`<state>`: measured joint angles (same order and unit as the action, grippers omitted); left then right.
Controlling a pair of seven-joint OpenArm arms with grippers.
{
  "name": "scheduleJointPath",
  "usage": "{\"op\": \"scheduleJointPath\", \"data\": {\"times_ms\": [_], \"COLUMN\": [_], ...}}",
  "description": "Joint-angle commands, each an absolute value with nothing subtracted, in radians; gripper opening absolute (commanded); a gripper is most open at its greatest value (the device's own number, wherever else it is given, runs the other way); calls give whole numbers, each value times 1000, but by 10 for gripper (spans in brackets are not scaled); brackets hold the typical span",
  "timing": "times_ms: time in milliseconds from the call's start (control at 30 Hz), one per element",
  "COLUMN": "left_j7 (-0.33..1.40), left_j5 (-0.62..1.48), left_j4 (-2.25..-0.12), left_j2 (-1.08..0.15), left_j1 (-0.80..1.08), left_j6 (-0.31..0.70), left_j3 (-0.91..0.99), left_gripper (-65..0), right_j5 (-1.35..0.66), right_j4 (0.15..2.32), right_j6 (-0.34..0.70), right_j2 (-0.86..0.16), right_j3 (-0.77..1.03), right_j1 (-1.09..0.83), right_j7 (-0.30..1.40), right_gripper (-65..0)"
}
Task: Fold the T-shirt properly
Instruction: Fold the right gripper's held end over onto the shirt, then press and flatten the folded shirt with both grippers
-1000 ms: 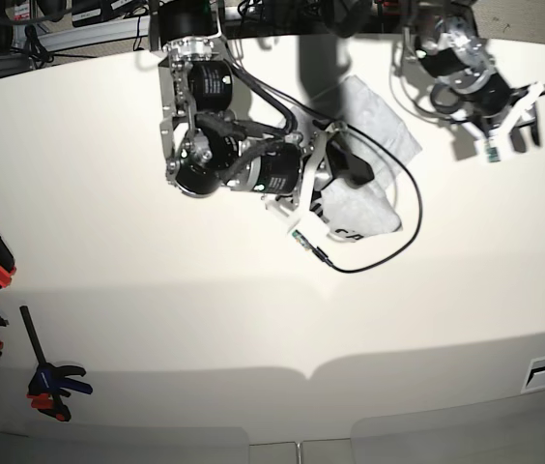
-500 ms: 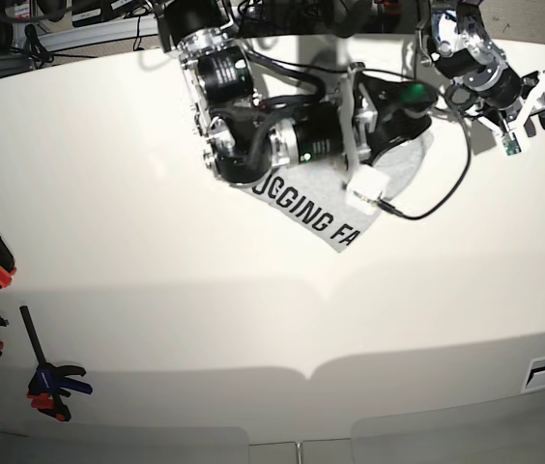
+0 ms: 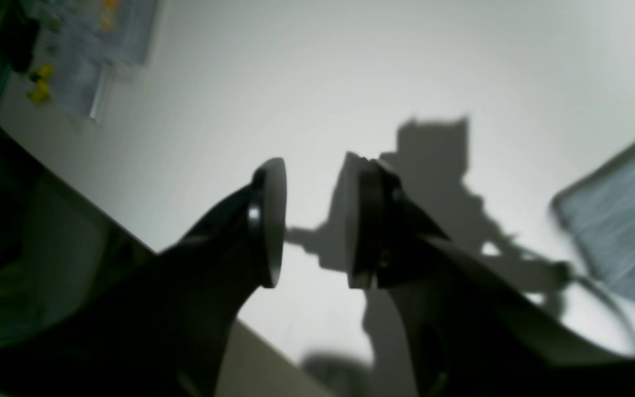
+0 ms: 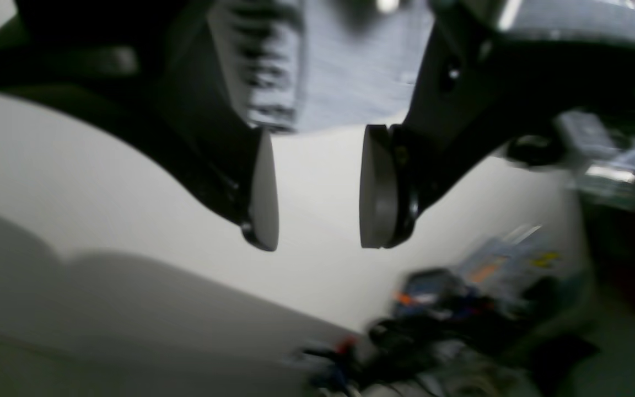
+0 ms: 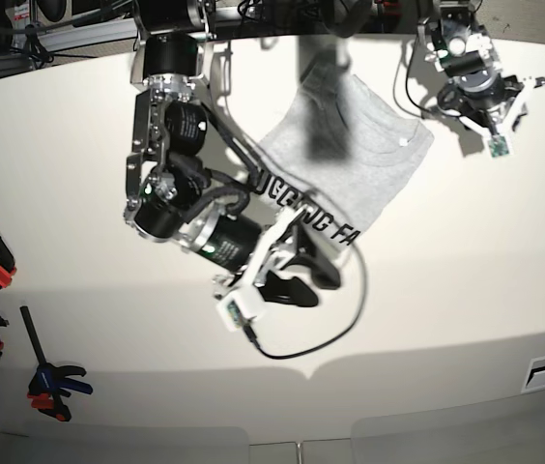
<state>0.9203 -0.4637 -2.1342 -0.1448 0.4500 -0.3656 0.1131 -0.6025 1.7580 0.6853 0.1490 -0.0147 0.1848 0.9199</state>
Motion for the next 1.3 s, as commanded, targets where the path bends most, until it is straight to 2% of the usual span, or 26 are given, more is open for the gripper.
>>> {"op": "scheduleJointPath", "data": {"times_ms": [0,133,267,400,567,667,800,900,1067,1267], "left_j7": [889,889,850,795,709,687,751,762,772,784], "left_j5": [-477,-403,-245,-234,-241,-361,-470,-564,-689,-710], "left_j4": [-2197,-2350,-2356,-2281,-2081,-1924,-1752,-1674,-1635,-1635], "left_j2": [-150,-150,-150,-150,-149,-150,-151,-164,-247,-397], "left_j1": [447,447,455,497,506,456,364,324,307,302], "left_j6": [-373,-334,-271,-268,-268,-274,-382,-409,-446,-492], "left_j3": [103,-27,-220,-393,-519,-532,-531,-531,-531,-531], "left_gripper": [-486,-486,-486,-486,-486,-486,-486,-486,-486,-486], "right_j5": [-622,-619,-537,-494,-493,-512,-505,-505,-577,-639], "right_j4": [1738,1533,1294,1097,920,877,873,873,883,885], "right_j6": [698,698,698,698,698,698,698,698,698,698], "right_j2": [157,157,157,157,157,157,157,157,157,157], "right_j3": [-20,-52,-142,-233,-287,-289,-289,-288,-289,-289], "right_j1": [216,289,414,519,574,573,574,573,573,570], "right_j7": [894,902,907,900,849,847,929,989,1152,1232], "right_gripper": [-417,-421,-421,-421,-421,-421,-421,-421,-421,-421]}}
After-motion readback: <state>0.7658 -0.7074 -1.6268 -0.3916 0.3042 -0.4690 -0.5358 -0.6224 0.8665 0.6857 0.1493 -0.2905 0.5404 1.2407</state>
